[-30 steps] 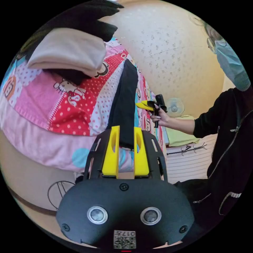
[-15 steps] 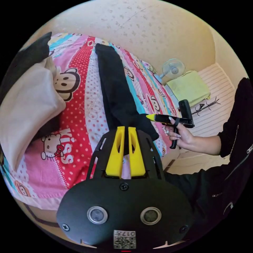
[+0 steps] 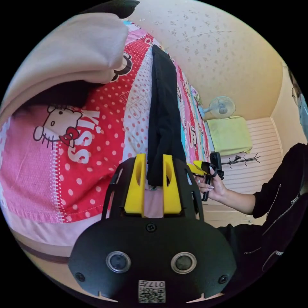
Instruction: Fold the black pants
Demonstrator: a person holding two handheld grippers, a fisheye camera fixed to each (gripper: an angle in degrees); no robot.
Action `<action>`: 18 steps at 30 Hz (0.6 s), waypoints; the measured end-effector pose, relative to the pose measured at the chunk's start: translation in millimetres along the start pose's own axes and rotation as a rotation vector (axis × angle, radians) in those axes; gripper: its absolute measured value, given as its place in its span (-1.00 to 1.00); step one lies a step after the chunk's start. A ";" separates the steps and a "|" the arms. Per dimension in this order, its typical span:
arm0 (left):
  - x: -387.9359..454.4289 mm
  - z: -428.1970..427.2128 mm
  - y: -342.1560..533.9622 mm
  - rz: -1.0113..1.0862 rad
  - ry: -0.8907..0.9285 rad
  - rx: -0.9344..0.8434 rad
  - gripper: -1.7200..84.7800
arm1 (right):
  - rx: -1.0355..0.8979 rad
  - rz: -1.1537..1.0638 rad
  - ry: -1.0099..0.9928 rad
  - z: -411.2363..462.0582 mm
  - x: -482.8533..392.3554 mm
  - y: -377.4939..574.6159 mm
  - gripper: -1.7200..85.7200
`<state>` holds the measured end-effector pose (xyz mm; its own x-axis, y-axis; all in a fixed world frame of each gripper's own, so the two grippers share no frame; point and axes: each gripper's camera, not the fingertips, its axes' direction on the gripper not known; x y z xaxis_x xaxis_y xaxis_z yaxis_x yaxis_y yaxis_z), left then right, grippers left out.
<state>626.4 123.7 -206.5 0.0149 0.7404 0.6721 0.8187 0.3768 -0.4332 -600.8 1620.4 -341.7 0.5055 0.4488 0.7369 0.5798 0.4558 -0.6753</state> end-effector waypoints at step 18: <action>5.0 7.4 19.0 -0.086 0.275 -0.145 -0.82 | -0.059 0.062 -0.182 29.1 99.8 5.3 -0.82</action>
<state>637.8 138.7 -215.8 0.0807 0.5238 0.8480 0.8968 0.3331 -0.2911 -565.9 1690.0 -272.6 0.4202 0.6086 0.6731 0.5904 0.3799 -0.7121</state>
